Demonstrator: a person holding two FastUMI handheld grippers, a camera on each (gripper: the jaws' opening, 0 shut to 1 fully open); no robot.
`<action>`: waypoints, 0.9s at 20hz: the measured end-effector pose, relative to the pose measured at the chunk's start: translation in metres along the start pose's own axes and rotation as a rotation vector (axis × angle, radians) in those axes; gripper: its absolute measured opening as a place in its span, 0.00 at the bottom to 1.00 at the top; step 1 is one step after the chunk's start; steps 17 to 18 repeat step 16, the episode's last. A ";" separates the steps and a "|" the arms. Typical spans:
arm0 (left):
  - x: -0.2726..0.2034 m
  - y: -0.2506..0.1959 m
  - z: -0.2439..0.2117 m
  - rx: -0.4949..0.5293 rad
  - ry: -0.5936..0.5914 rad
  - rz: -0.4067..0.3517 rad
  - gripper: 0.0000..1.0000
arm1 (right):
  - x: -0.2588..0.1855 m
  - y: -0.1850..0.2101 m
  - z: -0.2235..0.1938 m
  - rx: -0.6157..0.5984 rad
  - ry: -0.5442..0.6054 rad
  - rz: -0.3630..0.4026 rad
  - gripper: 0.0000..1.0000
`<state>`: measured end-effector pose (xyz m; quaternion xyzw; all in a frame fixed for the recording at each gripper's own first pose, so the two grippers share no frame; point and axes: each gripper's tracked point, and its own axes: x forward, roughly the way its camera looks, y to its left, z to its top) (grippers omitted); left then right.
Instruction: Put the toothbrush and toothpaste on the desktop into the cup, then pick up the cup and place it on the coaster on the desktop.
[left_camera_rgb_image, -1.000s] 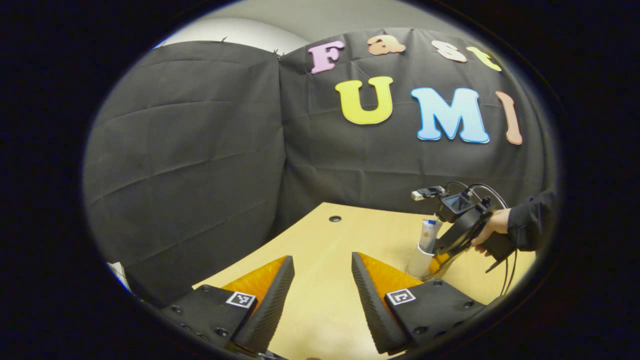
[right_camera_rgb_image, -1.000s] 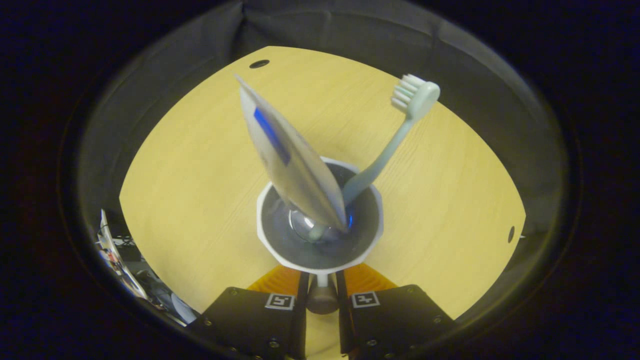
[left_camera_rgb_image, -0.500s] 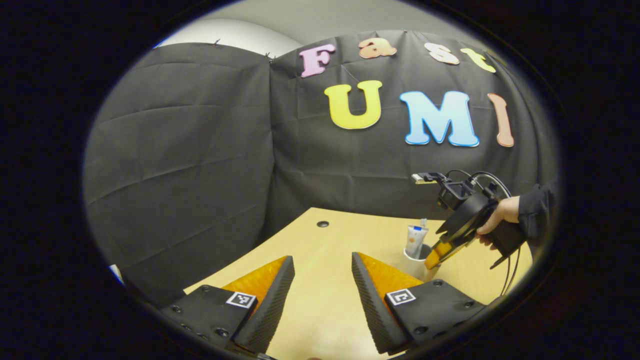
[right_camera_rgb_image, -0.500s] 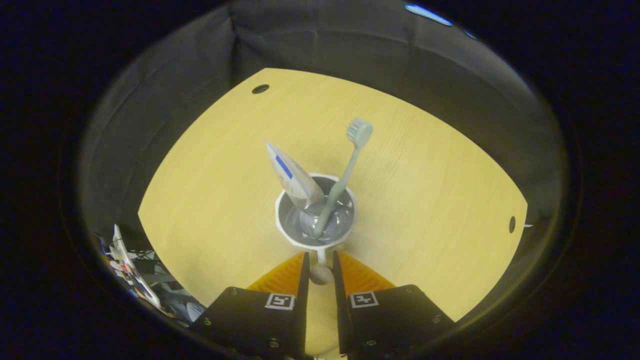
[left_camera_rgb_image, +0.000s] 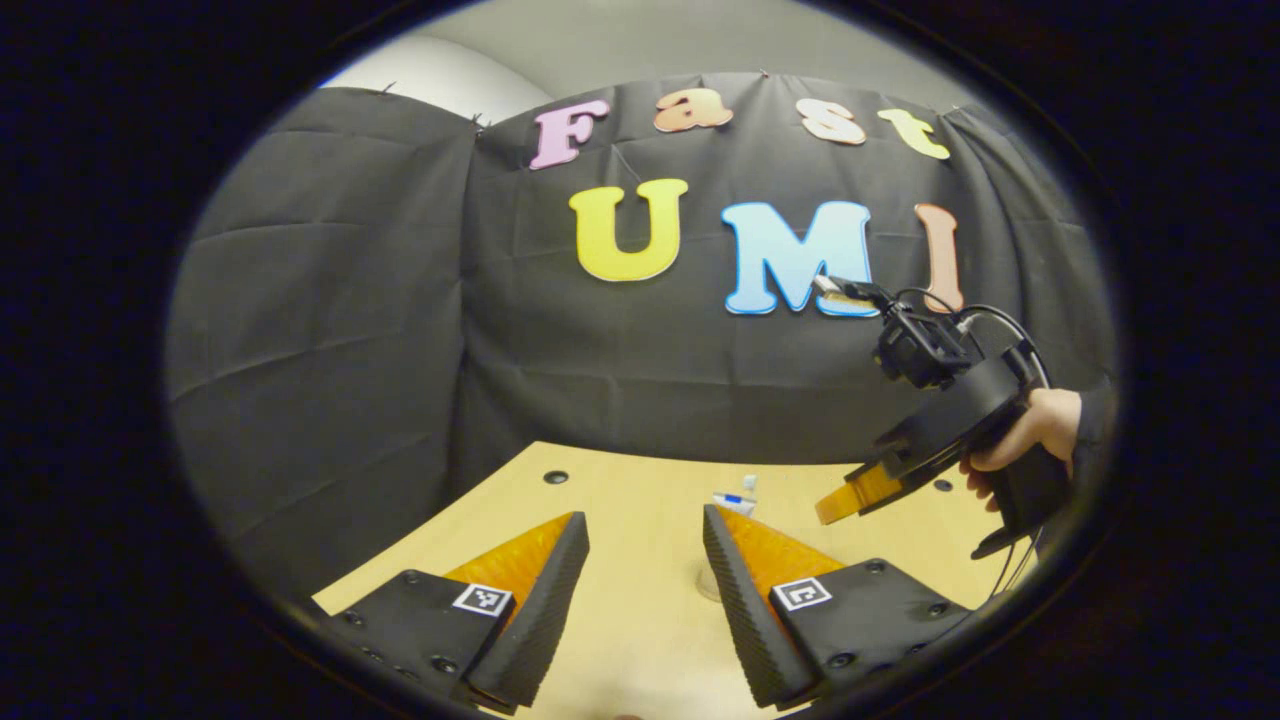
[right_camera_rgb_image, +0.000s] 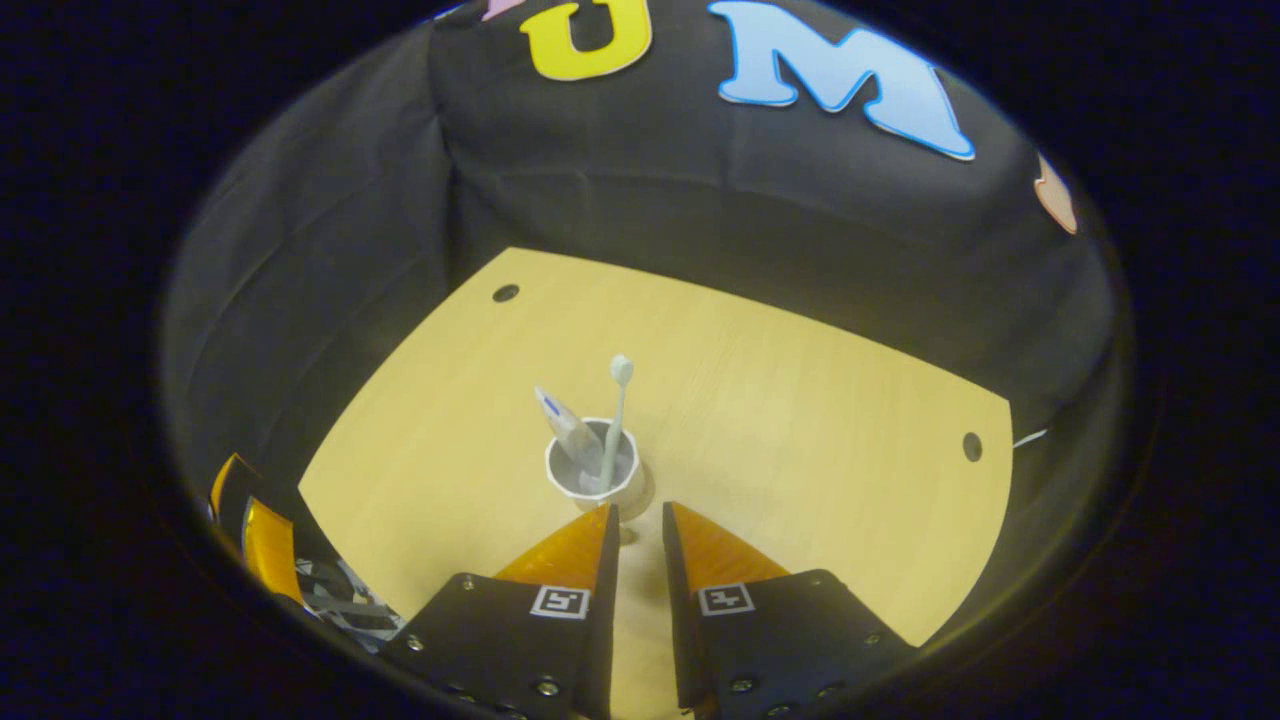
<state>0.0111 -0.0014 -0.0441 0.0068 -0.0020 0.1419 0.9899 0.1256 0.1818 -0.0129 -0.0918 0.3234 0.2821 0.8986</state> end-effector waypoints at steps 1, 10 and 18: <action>0.004 -0.006 0.007 0.005 -0.012 -0.014 0.80 | -0.010 -0.002 0.006 0.023 -0.050 -0.005 0.25; 0.028 -0.050 0.077 0.040 -0.126 -0.128 0.80 | -0.107 -0.022 0.041 0.103 -0.472 -0.078 0.25; 0.024 -0.076 0.102 0.046 -0.180 -0.178 0.80 | -0.160 -0.026 0.053 0.077 -0.678 -0.141 0.32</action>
